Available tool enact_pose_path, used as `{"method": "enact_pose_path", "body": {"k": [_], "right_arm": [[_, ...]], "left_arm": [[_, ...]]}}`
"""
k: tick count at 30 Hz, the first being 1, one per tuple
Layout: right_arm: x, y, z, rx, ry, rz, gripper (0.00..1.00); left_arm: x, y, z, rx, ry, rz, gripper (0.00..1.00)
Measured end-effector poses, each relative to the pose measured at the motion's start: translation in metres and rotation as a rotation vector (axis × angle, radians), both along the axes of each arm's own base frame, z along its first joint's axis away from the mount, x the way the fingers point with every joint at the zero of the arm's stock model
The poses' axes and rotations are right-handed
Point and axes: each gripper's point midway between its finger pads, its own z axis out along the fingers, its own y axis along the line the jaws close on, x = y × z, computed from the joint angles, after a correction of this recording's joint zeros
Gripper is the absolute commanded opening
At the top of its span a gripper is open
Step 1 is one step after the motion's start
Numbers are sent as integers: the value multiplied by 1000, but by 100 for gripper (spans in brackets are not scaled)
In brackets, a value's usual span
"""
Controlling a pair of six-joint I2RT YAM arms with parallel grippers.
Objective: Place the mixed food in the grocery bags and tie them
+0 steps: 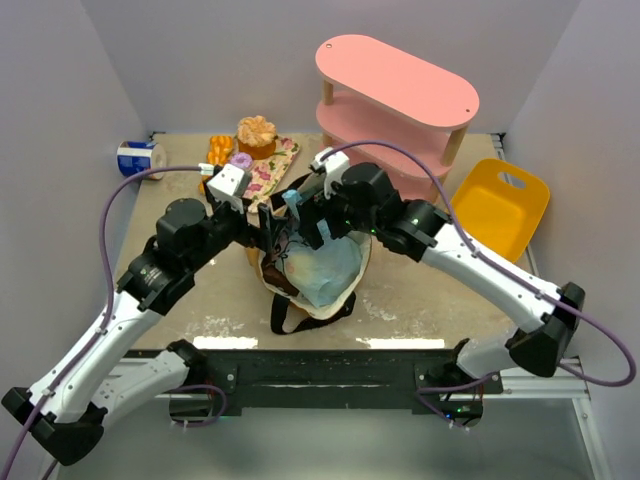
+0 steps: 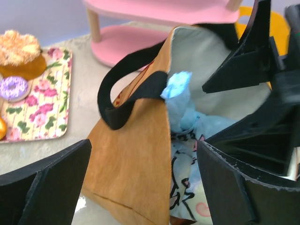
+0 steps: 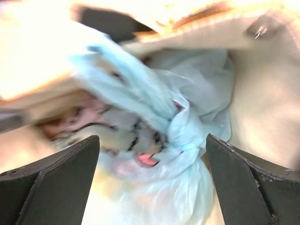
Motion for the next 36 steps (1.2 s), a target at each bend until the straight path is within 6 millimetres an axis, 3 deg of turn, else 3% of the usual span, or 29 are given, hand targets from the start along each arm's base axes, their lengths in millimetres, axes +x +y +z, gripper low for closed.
{"method": "enact_pose_path", "body": {"k": [5, 8, 11, 14, 16, 19, 22, 26, 33, 36], "right_arm": [[-18, -4, 62, 126, -67, 58, 99], [-23, -14, 89, 178, -109, 49, 99], [-7, -36, 107, 217, -130, -20, 99], [29, -74, 111, 237, -135, -150, 99], [55, -108, 109, 241, -129, -254, 99], [81, -156, 107, 259, -122, -388, 99], [95, -211, 104, 278, -131, -541, 99], [82, -263, 93, 260, -164, -711, 99], [28, -290, 89, 291, -318, -807, 99], [17, -296, 86, 299, -353, -831, 99]], "left_arm": [[-3, -4, 20, -37, -57, -34, 100], [2, 1, 32, -43, -87, -8, 100], [16, 13, 48, -53, -118, 59, 100], [38, 31, 59, -66, -135, 129, 100], [61, 54, 63, -82, -141, 199, 100], [91, 99, 52, -93, -108, 314, 100], [103, 140, 42, -102, -78, 417, 100], [87, 161, 47, -85, -114, 478, 100], [25, 187, 69, -48, -270, 618, 100], [16, 195, 65, -46, -281, 663, 100]]}}
